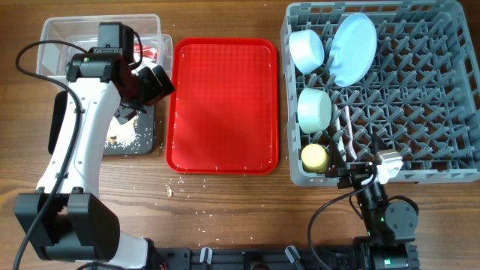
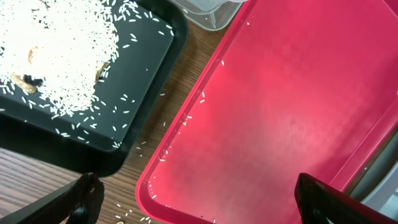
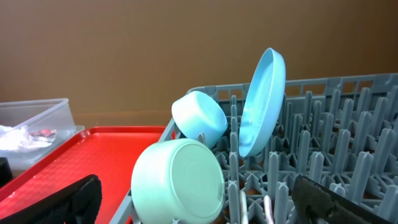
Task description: Sort waste into correct bins and load items into the dishwasher rack
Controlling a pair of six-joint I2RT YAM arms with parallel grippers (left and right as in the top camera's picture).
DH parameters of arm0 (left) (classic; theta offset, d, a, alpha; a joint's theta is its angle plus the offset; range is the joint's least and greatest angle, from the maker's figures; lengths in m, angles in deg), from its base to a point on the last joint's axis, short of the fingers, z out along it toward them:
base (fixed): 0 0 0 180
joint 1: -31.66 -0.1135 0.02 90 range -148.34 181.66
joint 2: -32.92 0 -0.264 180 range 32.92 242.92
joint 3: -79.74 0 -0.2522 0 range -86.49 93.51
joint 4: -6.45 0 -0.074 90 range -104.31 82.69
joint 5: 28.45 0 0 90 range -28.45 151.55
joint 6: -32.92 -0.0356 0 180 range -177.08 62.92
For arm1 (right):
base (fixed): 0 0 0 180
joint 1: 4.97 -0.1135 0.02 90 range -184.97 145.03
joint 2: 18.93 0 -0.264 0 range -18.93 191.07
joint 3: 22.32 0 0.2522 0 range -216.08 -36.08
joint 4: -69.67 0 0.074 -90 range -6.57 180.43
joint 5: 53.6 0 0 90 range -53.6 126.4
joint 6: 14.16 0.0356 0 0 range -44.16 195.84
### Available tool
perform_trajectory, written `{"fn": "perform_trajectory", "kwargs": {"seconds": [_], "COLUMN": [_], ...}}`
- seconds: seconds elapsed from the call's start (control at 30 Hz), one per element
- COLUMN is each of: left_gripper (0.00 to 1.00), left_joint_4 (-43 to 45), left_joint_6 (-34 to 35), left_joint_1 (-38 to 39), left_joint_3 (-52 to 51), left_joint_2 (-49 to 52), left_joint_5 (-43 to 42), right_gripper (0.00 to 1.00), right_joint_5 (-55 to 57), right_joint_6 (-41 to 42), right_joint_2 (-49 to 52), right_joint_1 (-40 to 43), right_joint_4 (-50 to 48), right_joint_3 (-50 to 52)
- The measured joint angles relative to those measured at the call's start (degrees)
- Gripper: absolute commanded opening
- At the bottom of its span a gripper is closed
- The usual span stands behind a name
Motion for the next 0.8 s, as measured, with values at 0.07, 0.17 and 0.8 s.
{"fn": "perform_trajectory", "kwargs": {"seconds": [0.07,0.17,0.8], "left_gripper": [1.00,1.00,1.00], "left_joint_4": [0.0,0.0,18.0], "left_joint_6": [0.0,0.0,-2.2], "left_joint_1": [0.0,0.0,1.5], "left_joint_3": [0.0,0.0,-3.8], "left_joint_2": [0.0,0.0,-4.9], "left_joint_5": [0.0,0.0,2.5], "right_gripper": [1.00,1.00,1.00], "right_joint_5": [-0.2,-0.2,-0.2], "right_joint_6": [0.0,0.0,0.0], "right_joint_2": [0.0,0.0,-0.1], "right_joint_1": [0.0,0.0,0.0], "right_joint_4": [0.0,0.0,0.0], "right_joint_3": [0.1,0.2,0.3]}}
